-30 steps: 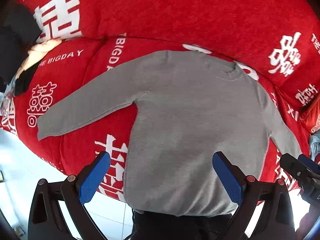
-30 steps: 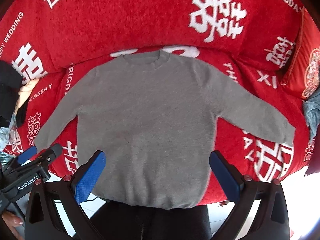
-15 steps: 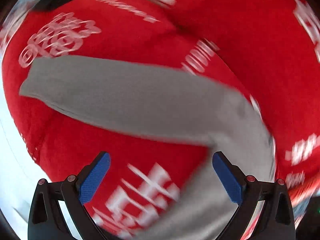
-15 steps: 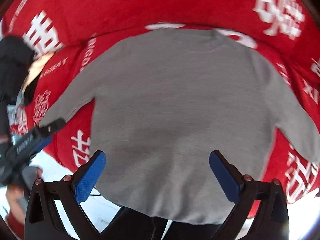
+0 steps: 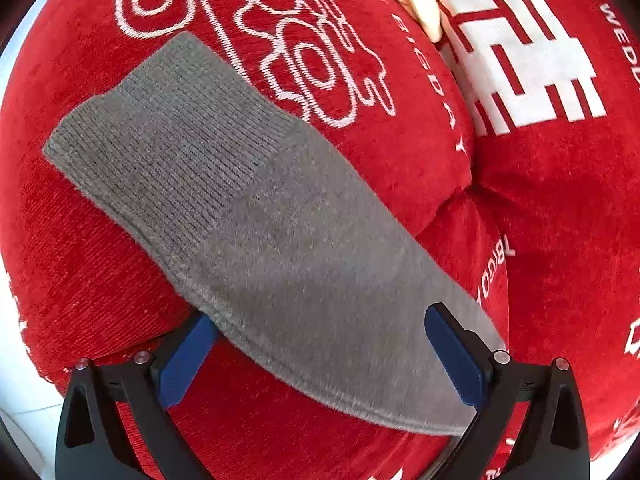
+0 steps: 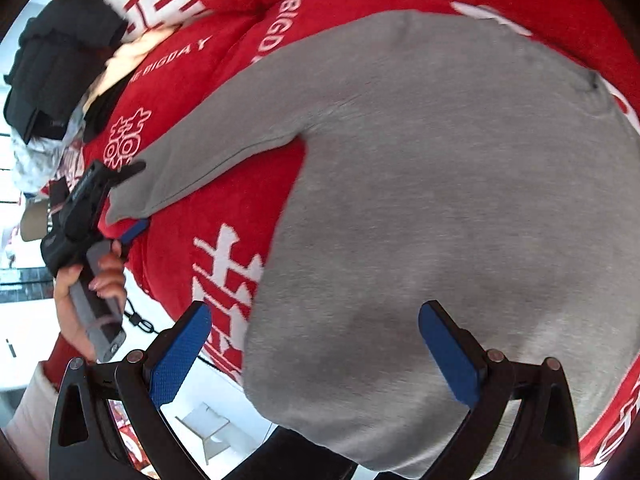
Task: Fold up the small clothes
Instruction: 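Grasp the grey sweater sleeve nearest the left tool with the left tool, then fold the held sleeve across the sweater body and open the left tool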
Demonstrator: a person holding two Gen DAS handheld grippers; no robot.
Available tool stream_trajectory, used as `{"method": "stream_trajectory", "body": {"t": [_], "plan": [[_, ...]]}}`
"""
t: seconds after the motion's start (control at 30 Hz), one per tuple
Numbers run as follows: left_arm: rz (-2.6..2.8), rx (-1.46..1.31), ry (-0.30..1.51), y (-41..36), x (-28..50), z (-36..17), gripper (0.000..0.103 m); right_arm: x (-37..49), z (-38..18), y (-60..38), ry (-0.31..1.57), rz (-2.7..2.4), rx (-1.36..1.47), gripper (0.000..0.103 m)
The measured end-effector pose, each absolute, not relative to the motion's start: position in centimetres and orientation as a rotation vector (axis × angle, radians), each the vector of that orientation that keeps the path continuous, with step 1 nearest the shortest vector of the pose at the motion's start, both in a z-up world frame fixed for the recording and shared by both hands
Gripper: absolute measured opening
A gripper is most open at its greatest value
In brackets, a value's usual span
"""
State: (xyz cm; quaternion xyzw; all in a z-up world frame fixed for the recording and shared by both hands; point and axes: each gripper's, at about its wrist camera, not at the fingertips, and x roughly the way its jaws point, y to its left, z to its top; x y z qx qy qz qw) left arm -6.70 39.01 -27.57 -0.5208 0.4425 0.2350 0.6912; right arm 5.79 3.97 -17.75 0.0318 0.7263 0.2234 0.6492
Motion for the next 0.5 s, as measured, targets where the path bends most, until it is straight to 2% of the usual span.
{"method": "stream_trajectory", "body": {"t": [0.03, 0.07, 0.1, 0.13, 0.2, 0.23, 0.37, 0.5], "plan": [[0.529, -1.152, 0.992, 39.0, -6.6, -27.4, 0.102, 5.8, -17.8, 4.1, 1.655, 0.51, 0.072, 0.103], [0.542, -1.125, 0.997, 38.6, -6.5, -27.3, 0.098, 5.7, -17.8, 4.4, 1.659, 0.514, 0.07, 0.103], [0.558, -1.093, 1.002, 38.5, -6.4, -27.1, 0.08, 5.6, -17.8, 4.2, 1.663, 0.515, 0.07, 0.103], [0.57, -1.063, 1.014, 38.4, -6.3, -27.0, 0.069, 5.7, -18.0, 4.3, 1.665, 0.513, 0.069, 0.103], [0.554, -1.022, 1.02, 38.4, -6.0, -27.0, 0.019, 5.7, -18.0, 4.1, 1.667, 0.509, 0.077, 0.103], [0.525, -1.036, 1.013, 38.5, -5.8, -27.1, 0.011, 5.7, -17.9, 3.7, 1.669, 0.507, 0.08, 0.103], [0.521, -0.932, 0.999, 37.8, -4.9, -25.5, 0.007, 5.9, -17.8, 2.8, 1.664, 0.507, 0.102, 0.103], [0.442, -0.855, 0.941, 35.9, -3.1, -22.0, 0.007, 5.9, -17.6, 1.7, 1.652, 0.499, 0.128, 0.103]]}}
